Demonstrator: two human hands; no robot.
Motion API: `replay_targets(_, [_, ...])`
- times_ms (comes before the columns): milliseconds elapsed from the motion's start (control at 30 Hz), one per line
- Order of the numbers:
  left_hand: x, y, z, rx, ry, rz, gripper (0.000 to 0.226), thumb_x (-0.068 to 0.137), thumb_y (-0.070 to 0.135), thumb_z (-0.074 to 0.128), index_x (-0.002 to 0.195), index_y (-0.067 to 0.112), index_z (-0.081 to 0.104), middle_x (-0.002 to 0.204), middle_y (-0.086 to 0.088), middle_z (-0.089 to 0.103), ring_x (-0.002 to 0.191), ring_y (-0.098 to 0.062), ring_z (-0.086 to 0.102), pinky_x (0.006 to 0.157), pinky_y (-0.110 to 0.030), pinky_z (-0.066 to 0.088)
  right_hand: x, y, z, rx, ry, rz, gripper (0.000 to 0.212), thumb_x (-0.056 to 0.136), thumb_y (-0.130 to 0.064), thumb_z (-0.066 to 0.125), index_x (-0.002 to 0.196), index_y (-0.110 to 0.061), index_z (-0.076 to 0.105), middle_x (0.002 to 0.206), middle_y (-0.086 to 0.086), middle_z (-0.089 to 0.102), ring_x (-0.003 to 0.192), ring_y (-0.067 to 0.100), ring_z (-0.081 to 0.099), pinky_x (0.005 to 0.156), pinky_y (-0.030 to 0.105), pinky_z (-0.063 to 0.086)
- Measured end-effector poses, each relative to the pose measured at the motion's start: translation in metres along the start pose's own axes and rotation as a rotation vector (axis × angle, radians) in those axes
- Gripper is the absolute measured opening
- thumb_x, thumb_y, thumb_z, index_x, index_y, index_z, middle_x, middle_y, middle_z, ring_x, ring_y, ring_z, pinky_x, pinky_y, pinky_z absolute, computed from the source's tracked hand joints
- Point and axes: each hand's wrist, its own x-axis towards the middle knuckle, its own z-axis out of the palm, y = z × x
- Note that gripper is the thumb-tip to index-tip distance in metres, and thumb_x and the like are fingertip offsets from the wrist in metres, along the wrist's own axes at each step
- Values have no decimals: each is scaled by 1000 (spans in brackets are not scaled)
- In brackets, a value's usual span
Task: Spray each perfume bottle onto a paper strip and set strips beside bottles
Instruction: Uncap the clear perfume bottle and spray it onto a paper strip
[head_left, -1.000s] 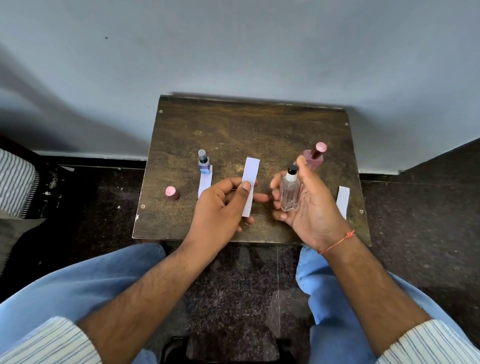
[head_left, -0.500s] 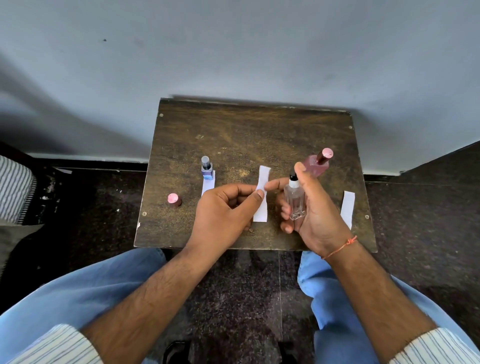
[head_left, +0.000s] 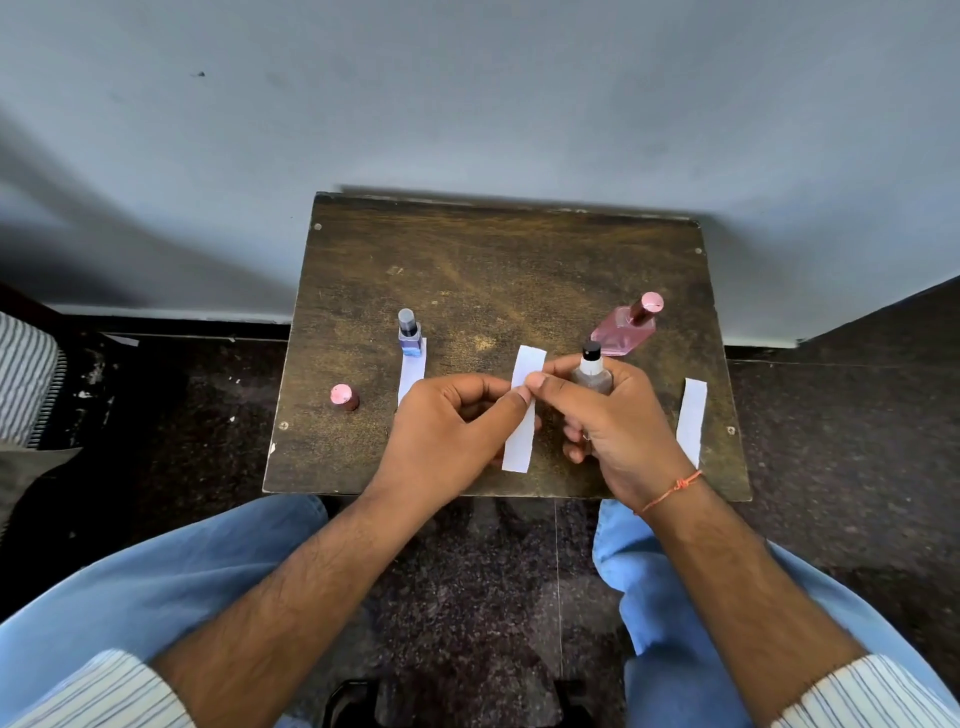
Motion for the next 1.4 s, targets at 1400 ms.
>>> replay_targets(1400, [3,-5,0,18,19,17,14,101,22,74,100,18,87,84,1,84,66,-17,76,65,-35,67,-3,-2,-3,-491,335,-329,43,92,-61,57,60,-31,55,50,-15,48,52,7,45,52,21,32])
